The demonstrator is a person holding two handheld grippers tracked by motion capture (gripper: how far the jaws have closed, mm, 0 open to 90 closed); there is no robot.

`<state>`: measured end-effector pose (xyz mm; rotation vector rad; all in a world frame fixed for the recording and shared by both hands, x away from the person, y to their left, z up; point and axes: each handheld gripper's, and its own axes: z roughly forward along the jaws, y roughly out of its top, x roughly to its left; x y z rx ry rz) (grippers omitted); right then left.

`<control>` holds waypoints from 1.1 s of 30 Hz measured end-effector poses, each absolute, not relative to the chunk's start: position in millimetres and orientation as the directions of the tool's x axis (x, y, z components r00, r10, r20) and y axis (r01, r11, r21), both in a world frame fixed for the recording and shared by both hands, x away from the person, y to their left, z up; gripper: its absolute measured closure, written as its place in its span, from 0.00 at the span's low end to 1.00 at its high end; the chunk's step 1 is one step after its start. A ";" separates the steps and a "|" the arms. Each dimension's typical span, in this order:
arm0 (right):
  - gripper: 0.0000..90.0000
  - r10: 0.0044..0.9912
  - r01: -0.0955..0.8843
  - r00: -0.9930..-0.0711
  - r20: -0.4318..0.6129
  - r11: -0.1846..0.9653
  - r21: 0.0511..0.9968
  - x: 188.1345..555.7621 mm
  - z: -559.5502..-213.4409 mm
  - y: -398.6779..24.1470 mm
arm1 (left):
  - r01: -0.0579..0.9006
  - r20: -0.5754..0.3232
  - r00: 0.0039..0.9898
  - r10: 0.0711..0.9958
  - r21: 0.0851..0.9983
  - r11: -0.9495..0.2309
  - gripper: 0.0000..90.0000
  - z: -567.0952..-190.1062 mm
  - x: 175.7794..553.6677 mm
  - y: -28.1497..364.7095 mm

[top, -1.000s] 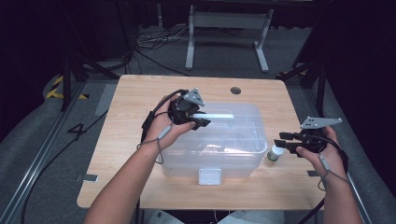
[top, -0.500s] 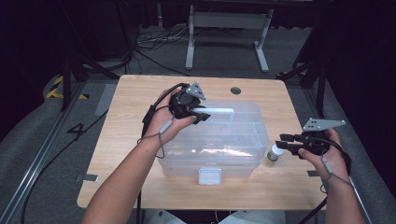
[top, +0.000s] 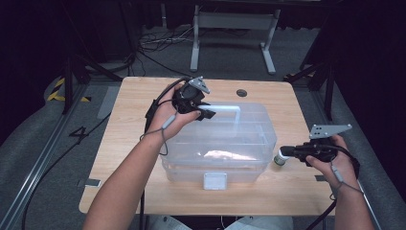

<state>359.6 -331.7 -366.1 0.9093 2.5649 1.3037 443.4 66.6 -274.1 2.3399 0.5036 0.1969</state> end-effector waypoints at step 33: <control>1.00 0.421 0.387 -0.887 0.188 0.458 0.800 361.0 -370.5 -308.7 | 0.322 0.000 0.878 0.478 0.740 -0.591 0.41 -261.7 440.3 73.7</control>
